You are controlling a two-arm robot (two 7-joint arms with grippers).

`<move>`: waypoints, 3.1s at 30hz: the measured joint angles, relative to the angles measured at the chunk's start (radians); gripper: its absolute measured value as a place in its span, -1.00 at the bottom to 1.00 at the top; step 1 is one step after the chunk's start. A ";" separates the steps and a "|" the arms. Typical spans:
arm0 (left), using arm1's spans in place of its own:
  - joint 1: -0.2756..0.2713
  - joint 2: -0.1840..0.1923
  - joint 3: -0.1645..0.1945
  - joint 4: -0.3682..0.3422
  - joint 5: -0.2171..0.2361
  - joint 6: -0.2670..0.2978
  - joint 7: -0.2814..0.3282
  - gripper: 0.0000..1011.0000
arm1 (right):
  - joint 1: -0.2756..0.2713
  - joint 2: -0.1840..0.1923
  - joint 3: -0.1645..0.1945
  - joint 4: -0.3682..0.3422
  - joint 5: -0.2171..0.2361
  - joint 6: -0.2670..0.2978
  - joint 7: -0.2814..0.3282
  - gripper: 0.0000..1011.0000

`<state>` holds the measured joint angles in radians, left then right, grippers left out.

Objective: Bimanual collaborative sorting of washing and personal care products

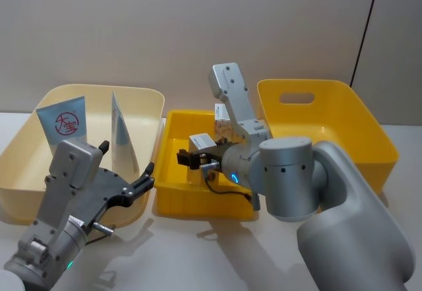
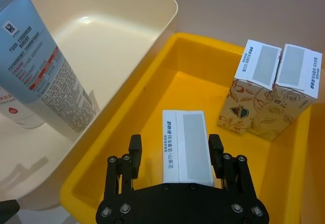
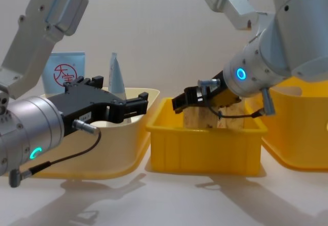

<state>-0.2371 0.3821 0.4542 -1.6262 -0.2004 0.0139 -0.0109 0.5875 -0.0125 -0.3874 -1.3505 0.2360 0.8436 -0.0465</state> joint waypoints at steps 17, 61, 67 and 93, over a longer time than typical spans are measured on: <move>0.000 0.000 0.000 0.000 0.000 0.000 0.000 0.98 | 0.010 -0.005 -0.003 0.018 -0.004 -0.003 0.002 -0.17; 0.000 0.000 0.000 0.000 0.000 0.000 0.000 0.98 | -0.030 0.106 0.139 -0.182 -0.086 -0.269 -0.050 -0.18; 0.000 0.000 0.000 0.000 0.000 0.000 0.000 0.98 | -0.039 0.124 0.182 -0.180 -0.096 -0.276 -0.078 -0.18; 0.000 0.000 0.000 0.000 0.000 0.000 0.000 0.98 | -0.049 0.183 0.332 -0.076 -0.126 -0.264 -0.166 0.93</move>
<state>-0.2372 0.3822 0.4542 -1.6262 -0.2003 0.0139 -0.0109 0.5388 0.1704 -0.0555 -1.4265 0.1097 0.5793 -0.2121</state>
